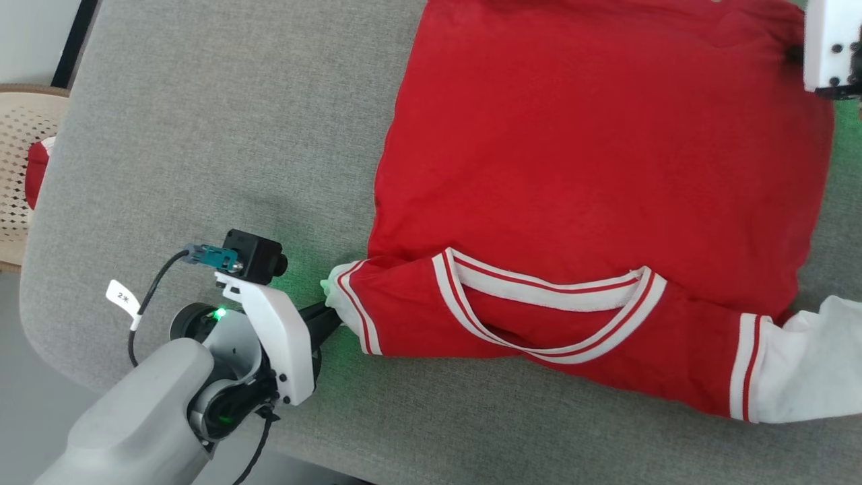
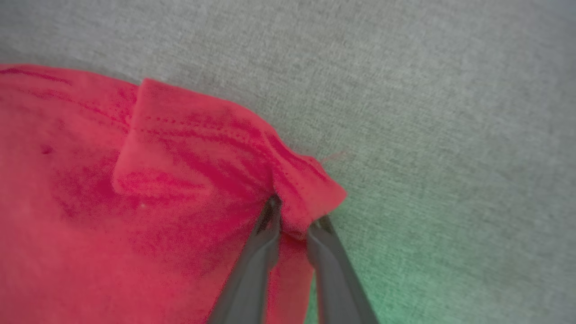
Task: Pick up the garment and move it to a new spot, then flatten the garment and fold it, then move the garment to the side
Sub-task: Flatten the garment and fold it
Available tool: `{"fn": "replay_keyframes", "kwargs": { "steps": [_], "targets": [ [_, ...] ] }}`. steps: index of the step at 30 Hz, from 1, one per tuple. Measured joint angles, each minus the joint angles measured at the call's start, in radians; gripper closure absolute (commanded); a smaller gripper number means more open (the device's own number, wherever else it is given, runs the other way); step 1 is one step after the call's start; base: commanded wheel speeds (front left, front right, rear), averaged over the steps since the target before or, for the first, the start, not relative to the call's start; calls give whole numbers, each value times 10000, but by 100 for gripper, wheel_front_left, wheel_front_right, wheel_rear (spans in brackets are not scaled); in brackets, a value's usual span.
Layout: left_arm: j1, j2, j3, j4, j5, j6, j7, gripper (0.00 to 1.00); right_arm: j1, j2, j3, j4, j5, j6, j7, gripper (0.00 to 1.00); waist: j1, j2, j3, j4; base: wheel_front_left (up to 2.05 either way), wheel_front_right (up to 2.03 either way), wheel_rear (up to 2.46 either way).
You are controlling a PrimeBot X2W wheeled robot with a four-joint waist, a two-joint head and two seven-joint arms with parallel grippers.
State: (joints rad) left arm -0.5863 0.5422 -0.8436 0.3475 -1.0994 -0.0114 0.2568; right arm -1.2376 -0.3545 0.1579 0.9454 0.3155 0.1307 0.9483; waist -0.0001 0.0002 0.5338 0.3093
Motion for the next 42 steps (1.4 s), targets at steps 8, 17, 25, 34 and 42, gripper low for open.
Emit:
{"fn": "replay_keyframes", "kwargs": {
  "steps": [8, 17, 25, 34, 42],
  "targets": [
    [45, 75, 84, 514, -111, -268, -211, 100, 716, -213, 1175, -1049, 759, 0, -128, 100, 1, 0, -295, -383, 0, 0, 0],
    [425, 439, 161, 598, -146, -236, -380, 100, 2870, -1471, 2276, -4042, 2497, 2, 213, 100, 0, -1, -878, -993, 0, 0, 0],
    [802, 909, 207, 364, -182, 121, -305, 100, 5833, -2224, 1906, -7432, 3670, 2, 1070, 100, 0, -1, -1365, -1612, 0, 0, 0],
    [941, 1212, 305, 90, -201, 460, -284, 100, 9873, -1758, -167, -10592, 3603, 2, 1875, 100, 1, -2, -1703, -2147, 0, 0, 0],
    [819, 1244, 336, 63, -123, 489, -380, 100, 12003, -67, -1281, -11260, 2602, 4, 1016, 100, 1, -1, -1610, -2308, 0, 0, 0]
  ]
}}
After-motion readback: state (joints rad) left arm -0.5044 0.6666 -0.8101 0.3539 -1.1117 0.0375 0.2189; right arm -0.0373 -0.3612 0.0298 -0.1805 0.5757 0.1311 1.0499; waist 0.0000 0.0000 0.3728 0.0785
